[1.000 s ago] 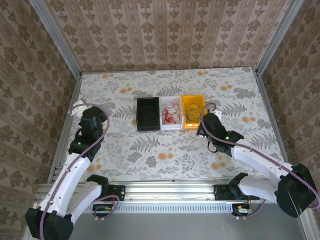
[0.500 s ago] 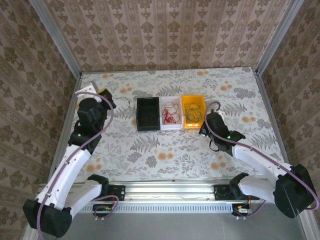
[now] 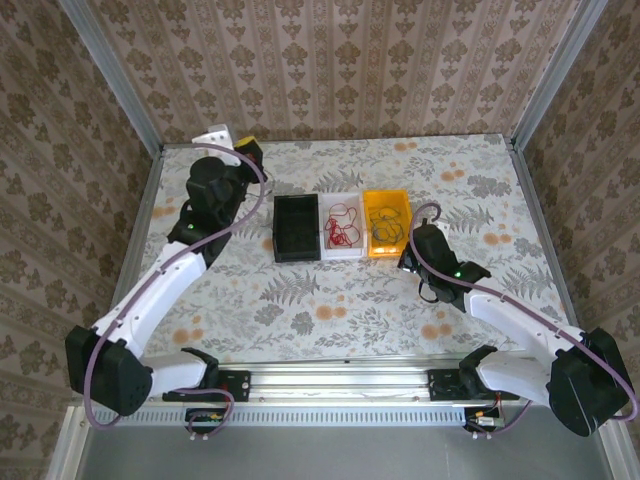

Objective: Untangle the cables

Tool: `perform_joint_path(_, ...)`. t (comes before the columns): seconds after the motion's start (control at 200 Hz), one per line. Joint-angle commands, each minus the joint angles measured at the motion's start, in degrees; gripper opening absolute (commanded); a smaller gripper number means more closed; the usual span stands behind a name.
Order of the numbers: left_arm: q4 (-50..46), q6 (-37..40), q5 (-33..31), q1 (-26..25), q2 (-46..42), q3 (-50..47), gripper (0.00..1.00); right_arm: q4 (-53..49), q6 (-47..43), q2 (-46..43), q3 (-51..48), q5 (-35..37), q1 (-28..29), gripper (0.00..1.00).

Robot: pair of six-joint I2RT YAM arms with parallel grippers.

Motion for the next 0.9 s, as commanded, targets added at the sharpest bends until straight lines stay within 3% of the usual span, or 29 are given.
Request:
perform_joint_path(0.0, 2.96, 0.85, 0.83, -0.85, 0.96, 1.16, 0.00, 0.19, -0.79, -0.58, -1.11, -0.64, -0.10, 0.00)
perform_joint_path(0.64, 1.41, -8.18, -3.73, -6.80, 8.20, -10.18, 0.00, 0.63, -2.58, -0.34, -0.67, -2.41, -0.19, 0.01)
perform_joint_path(0.77, 1.89, -10.45, -3.56, -7.21, 9.35, -10.50, 0.34, 0.99, -3.69, -0.23, 0.26, -3.54, -0.16, 0.01)
perform_joint_path(0.895, 0.76, -9.55, -5.01, -7.21, 9.40, -8.83, 0.56, 1.29, -5.23, 0.03, 1.72, -5.80, -0.10, 0.01)
